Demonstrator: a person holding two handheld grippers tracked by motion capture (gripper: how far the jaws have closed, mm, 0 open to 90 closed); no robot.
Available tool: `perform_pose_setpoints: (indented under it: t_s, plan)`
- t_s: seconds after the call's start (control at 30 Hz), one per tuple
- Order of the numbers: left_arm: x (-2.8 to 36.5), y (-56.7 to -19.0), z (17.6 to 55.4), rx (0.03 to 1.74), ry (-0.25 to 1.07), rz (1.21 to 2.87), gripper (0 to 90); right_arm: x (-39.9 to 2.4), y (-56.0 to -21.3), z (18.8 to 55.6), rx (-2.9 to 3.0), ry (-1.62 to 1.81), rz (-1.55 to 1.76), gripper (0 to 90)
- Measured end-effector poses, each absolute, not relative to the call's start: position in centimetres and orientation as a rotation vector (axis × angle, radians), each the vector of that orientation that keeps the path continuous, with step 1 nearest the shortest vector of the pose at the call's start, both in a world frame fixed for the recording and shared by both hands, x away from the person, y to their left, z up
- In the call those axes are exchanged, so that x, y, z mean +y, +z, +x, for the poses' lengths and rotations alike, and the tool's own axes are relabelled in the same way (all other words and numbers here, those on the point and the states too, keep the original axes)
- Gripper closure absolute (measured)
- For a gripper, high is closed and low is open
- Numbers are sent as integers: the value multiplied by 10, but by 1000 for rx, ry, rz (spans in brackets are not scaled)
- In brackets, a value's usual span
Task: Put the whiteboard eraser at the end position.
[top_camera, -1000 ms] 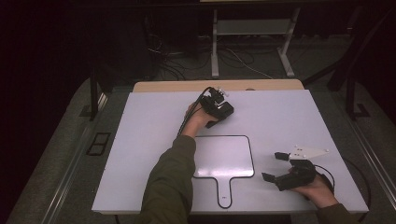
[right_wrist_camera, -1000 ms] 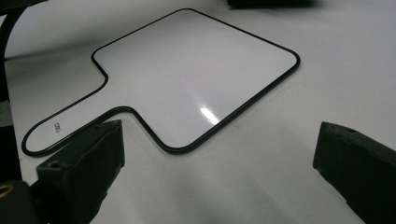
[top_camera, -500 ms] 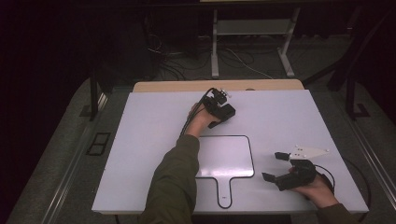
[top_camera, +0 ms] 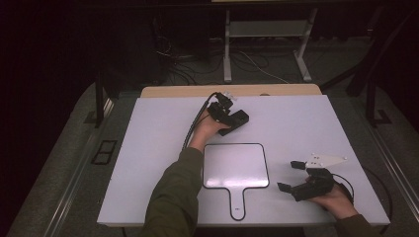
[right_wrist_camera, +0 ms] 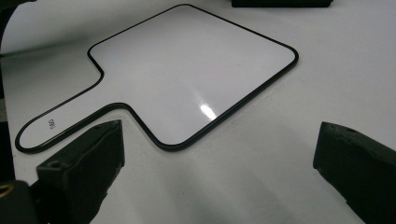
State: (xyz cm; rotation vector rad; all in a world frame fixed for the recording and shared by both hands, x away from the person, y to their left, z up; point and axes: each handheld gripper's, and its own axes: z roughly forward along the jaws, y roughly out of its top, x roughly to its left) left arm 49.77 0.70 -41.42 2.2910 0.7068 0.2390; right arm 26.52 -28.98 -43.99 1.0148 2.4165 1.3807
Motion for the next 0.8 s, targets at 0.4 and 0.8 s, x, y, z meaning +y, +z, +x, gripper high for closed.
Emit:
perform_pose_setpoints:
  t_s: [0.4, 0.8]
  plan:
    - [28, -412, 474, 708, 242, 2234, 246, -291, -442, 268, 2421, 1393, 1024, 9]
    - [50, -406, 439, 681, 258, 2196, 202, -289, -442, 267, 2418, 1384, 1022, 8]
